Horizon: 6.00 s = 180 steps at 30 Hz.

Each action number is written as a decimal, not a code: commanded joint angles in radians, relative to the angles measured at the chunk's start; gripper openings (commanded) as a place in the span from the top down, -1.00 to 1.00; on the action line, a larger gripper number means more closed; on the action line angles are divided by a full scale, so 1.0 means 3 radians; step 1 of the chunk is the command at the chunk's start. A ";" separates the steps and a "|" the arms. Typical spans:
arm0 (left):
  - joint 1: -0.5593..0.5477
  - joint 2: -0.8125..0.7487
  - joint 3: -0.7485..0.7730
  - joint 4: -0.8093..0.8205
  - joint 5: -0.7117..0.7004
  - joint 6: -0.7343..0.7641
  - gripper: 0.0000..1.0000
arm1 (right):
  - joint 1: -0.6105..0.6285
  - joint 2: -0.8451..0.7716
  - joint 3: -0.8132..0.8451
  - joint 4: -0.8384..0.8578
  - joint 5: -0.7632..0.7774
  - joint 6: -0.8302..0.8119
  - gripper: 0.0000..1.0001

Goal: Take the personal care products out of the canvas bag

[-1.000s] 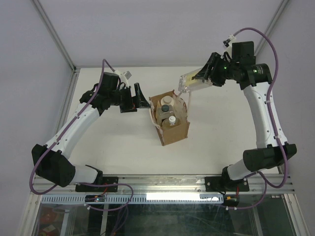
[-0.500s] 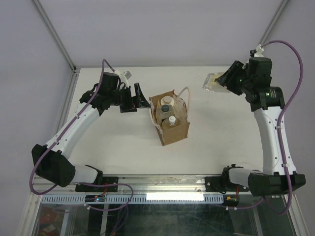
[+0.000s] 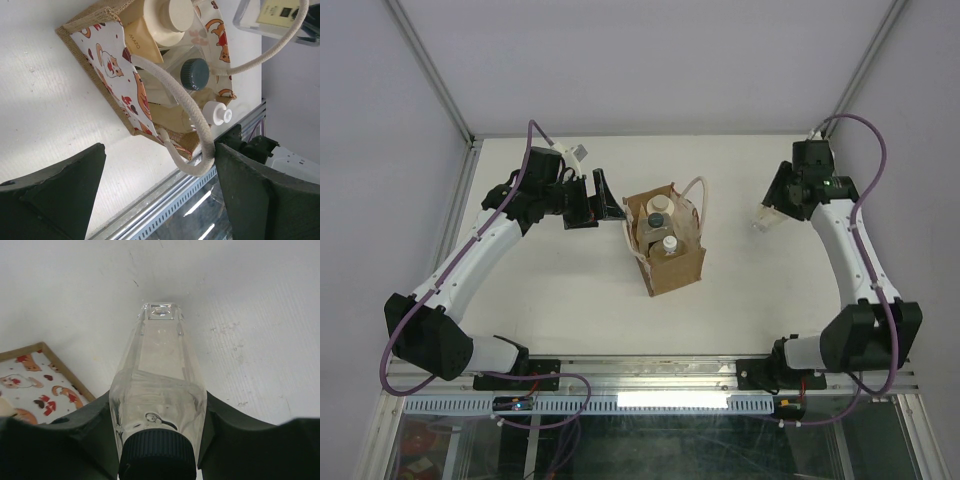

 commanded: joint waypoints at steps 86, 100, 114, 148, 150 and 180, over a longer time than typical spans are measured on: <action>-0.0019 0.0051 0.0141 -0.0055 0.0065 0.0126 -0.86 | 0.0212 -0.0259 0.0459 0.0432 -0.1967 -0.0666 -0.77; -0.0021 -0.0050 0.0006 0.0022 0.0120 0.0061 -0.86 | 0.1416 -0.0017 0.0710 0.0684 -0.2140 -0.1375 -0.61; -0.0021 -0.0190 -0.0049 0.0022 0.0045 0.0071 -0.86 | 0.1893 0.0617 0.1093 -0.0191 -0.2548 -0.3945 -0.67; -0.0008 -0.0540 0.0051 -0.0417 -0.0690 0.0408 -0.97 | 0.2000 0.1596 0.1277 -0.0368 -0.2191 -0.4939 -0.47; -0.0011 -0.0548 0.0051 -0.0417 -0.0695 0.0413 -0.97 | 0.2029 0.1612 0.1255 -0.0383 -0.2047 -0.4989 -0.46; -0.0008 -0.0496 0.0129 -0.0462 -0.0606 0.0358 -0.97 | 0.2125 0.1600 0.1468 -0.0309 -0.1874 -0.4898 0.43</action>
